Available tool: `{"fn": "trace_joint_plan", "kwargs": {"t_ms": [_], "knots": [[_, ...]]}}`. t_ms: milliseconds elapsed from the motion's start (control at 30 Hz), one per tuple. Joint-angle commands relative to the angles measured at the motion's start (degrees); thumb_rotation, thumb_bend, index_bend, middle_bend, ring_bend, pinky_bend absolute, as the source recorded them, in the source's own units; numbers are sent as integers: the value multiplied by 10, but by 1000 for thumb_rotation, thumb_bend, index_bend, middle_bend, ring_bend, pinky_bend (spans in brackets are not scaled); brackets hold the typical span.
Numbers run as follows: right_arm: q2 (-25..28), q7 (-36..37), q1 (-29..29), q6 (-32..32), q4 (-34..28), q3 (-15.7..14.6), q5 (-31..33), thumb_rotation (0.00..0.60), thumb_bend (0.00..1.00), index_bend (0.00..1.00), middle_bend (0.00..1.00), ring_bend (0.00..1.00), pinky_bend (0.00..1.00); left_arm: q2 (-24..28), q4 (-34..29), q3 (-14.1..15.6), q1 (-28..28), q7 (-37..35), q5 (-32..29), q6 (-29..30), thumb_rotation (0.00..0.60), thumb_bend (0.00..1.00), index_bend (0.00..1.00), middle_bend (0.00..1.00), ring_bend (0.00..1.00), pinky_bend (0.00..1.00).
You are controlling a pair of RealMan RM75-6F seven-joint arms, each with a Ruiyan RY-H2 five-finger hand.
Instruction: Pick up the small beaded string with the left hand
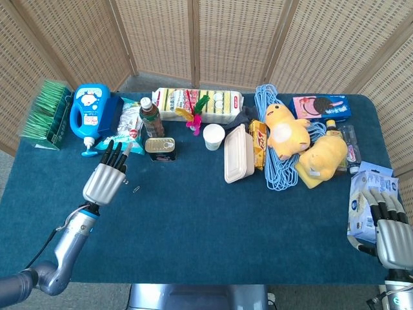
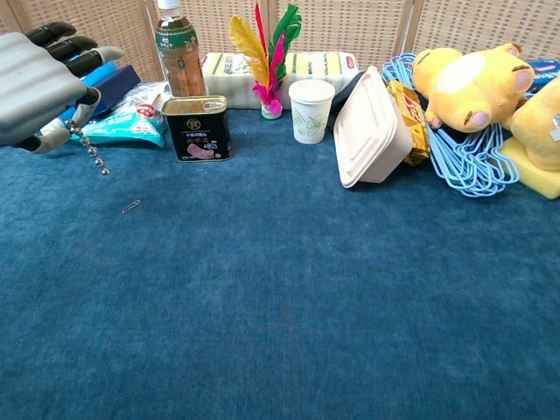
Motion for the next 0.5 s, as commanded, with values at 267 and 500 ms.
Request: {"fn": "trace_joint_plan", "kwargs": {"t_ms": [267, 500], "knots": [[2, 1, -1, 2, -1, 0, -2, 600, 0, 0, 0, 0, 0, -3, -7, -1, -1, 18, 7, 4, 600, 708, 534, 0, 0, 0], [3, 2, -1, 4, -3, 0, -3, 600, 0, 0, 0, 0, 0, -7, -11, -2, -1, 28, 5, 2, 600, 707, 534, 0, 0, 0]]}}
